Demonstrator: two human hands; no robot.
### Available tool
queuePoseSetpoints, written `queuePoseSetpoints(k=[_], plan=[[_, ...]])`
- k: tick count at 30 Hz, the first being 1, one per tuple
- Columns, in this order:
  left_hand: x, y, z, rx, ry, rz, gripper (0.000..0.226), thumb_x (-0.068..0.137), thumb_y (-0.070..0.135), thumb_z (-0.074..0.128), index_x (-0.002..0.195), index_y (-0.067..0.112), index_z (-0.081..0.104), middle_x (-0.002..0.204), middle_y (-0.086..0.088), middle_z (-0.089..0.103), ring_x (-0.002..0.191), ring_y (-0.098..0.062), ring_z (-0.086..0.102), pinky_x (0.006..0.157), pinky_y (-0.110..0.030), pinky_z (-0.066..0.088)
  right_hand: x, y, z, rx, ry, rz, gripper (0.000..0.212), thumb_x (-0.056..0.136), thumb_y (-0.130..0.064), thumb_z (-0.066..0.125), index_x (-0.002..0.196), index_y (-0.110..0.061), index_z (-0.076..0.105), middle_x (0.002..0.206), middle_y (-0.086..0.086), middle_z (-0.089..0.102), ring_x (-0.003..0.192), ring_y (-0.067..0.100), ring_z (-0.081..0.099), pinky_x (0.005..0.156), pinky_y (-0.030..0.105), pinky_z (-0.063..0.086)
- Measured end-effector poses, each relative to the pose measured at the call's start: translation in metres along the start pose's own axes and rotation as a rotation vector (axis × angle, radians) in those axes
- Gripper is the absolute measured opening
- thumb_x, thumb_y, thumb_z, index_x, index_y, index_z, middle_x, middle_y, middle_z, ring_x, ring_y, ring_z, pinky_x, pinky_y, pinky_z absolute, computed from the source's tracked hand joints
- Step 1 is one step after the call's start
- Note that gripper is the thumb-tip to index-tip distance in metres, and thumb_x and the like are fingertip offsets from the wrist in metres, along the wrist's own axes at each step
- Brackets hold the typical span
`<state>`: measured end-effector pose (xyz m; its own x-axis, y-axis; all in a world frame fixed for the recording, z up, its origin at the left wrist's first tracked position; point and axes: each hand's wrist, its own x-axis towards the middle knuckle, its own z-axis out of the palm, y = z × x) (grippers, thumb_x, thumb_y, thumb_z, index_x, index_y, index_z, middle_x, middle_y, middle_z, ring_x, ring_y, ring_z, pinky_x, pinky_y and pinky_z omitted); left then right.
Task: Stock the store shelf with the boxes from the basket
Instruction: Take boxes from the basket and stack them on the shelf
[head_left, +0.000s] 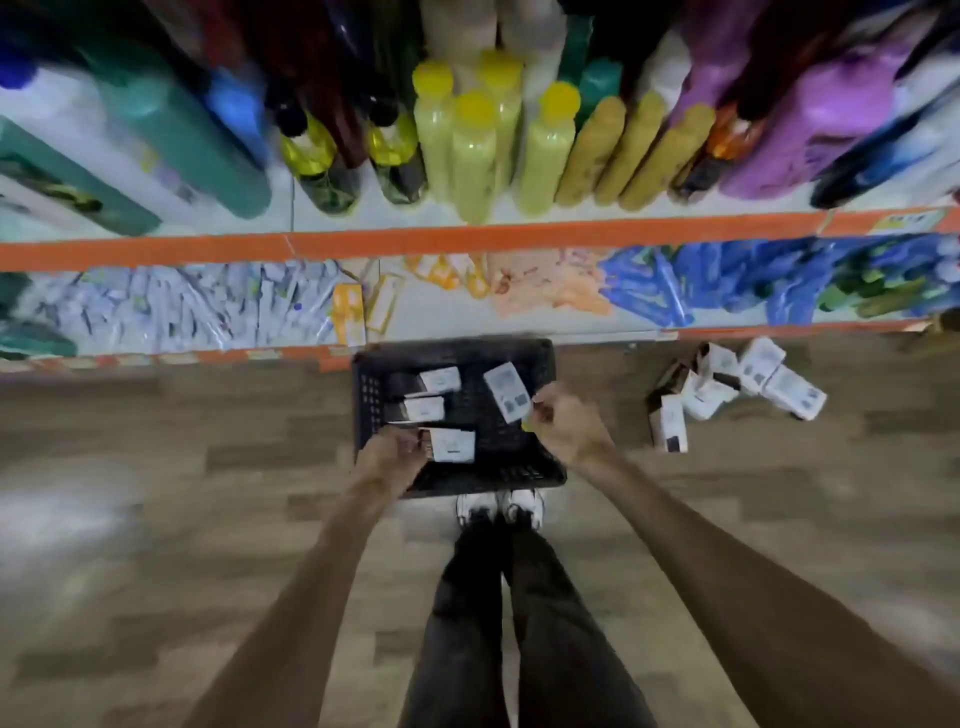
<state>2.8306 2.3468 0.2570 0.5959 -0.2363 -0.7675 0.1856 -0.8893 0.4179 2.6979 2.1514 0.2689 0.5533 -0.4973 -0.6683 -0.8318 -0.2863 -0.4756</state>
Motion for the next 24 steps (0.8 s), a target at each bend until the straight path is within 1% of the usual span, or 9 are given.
queuePoseSetpoints(k=[2, 5, 9, 12, 14, 17, 19, 22, 24], plan=[[0.041, -0.032, 0.027, -0.03, -0.017, -0.08, 0.012, 0.083, 0.003, 0.065, 0.094, 0.008, 0.065, 0.102, -0.021, 0.065, 0.104, -0.039, 0.062, 0.088, -0.045, 0.05, 0.036, 0.025, 0.044, 0.0, -0.035, -0.014, 0.023, 0.094, -0.025, 0.052, 0.11, -0.008, 0.052, 0.093, 0.01, 0.059, 0.087, 0.028, 0.057, 0.071, 0.033, 0.044], [0.102, -0.077, 0.065, 0.041, -0.071, -0.139, 0.031, 0.086, 0.008, 0.063, 0.117, 0.003, 0.061, 0.119, -0.018, 0.062, 0.105, -0.033, 0.06, 0.09, -0.039, 0.048, 0.09, 0.062, 0.101, 0.022, -0.068, 0.038, 0.019, 0.091, -0.025, 0.058, 0.105, -0.015, 0.049, 0.1, 0.009, 0.06, 0.096, 0.029, 0.057, 0.081, 0.04, 0.05], [0.19, -0.132, 0.119, 0.016, -0.078, -0.229, 0.035, 0.086, 0.012, 0.064, 0.121, 0.007, 0.059, 0.106, -0.013, 0.063, 0.075, -0.016, 0.056, 0.056, -0.024, 0.043, 0.169, 0.119, 0.173, 0.004, -0.08, 0.082, 0.036, 0.089, -0.03, 0.058, 0.12, -0.016, 0.048, 0.099, 0.002, 0.058, 0.094, 0.027, 0.059, 0.069, 0.034, 0.043], [0.251, -0.175, 0.16, 0.039, -0.073, -0.267, 0.037, 0.087, 0.015, 0.066, 0.122, 0.007, 0.057, 0.083, -0.005, 0.058, 0.07, -0.016, 0.052, 0.065, -0.028, 0.04, 0.227, 0.164, 0.223, -0.055, -0.1, 0.109, 0.053, 0.088, -0.031, 0.059, 0.133, -0.009, 0.041, 0.121, 0.013, 0.056, 0.105, 0.033, 0.058, 0.075, 0.035, 0.045], [0.288, -0.199, 0.185, 0.037, -0.07, -0.294, 0.04, 0.086, 0.015, 0.066, 0.122, 0.001, 0.058, 0.069, -0.005, 0.05, 0.06, -0.019, 0.048, 0.058, -0.029, 0.038, 0.262, 0.19, 0.25, -0.108, -0.08, 0.141, 0.062, 0.088, -0.032, 0.061, 0.137, -0.003, 0.036, 0.132, 0.016, 0.05, 0.117, 0.035, 0.052, 0.088, 0.04, 0.047], [0.335, -0.228, 0.218, 0.083, -0.055, -0.327, 0.013, 0.086, 0.014, 0.064, 0.084, 0.001, 0.062, 0.057, -0.004, 0.042, 0.049, -0.021, 0.044, 0.043, -0.023, 0.029, 0.306, 0.22, 0.283, -0.189, -0.044, 0.165, 0.066, 0.087, -0.031, 0.064, 0.137, 0.0, 0.034, 0.137, 0.021, 0.042, 0.128, 0.038, 0.041, 0.101, 0.044, 0.042], [0.365, -0.24, 0.236, 0.027, -0.03, -0.372, 0.011, 0.089, 0.016, 0.063, 0.083, 0.009, 0.058, 0.064, -0.006, 0.051, 0.047, -0.016, 0.05, 0.041, -0.019, 0.034, 0.333, 0.237, 0.302, -0.235, -0.009, 0.166, 0.069, 0.086, -0.03, 0.065, 0.139, 0.0, 0.031, 0.138, 0.023, 0.038, 0.129, 0.038, 0.037, 0.104, 0.044, 0.037], [0.401, -0.253, 0.255, 0.017, -0.006, -0.376, 0.048, 0.084, 0.024, 0.072, 0.122, -0.001, 0.056, 0.11, -0.016, 0.063, 0.093, -0.029, 0.063, 0.072, -0.023, 0.053, 0.364, 0.251, 0.325, -0.293, 0.039, 0.168, 0.087, 0.084, -0.033, 0.068, 0.146, 0.002, 0.019, 0.147, 0.024, 0.029, 0.135, 0.037, 0.031, 0.11, 0.043, 0.029], [0.414, -0.257, 0.262, 0.029, 0.017, -0.393, 0.077, 0.082, 0.027, 0.075, 0.141, -0.003, 0.036, 0.136, -0.018, 0.05, 0.12, -0.033, 0.053, 0.092, -0.032, 0.047, 0.38, 0.256, 0.336, -0.303, 0.09, 0.182, 0.096, 0.082, -0.034, 0.071, 0.149, 0.001, 0.012, 0.151, 0.022, 0.024, 0.138, 0.037, 0.025, 0.112, 0.044, 0.027]])
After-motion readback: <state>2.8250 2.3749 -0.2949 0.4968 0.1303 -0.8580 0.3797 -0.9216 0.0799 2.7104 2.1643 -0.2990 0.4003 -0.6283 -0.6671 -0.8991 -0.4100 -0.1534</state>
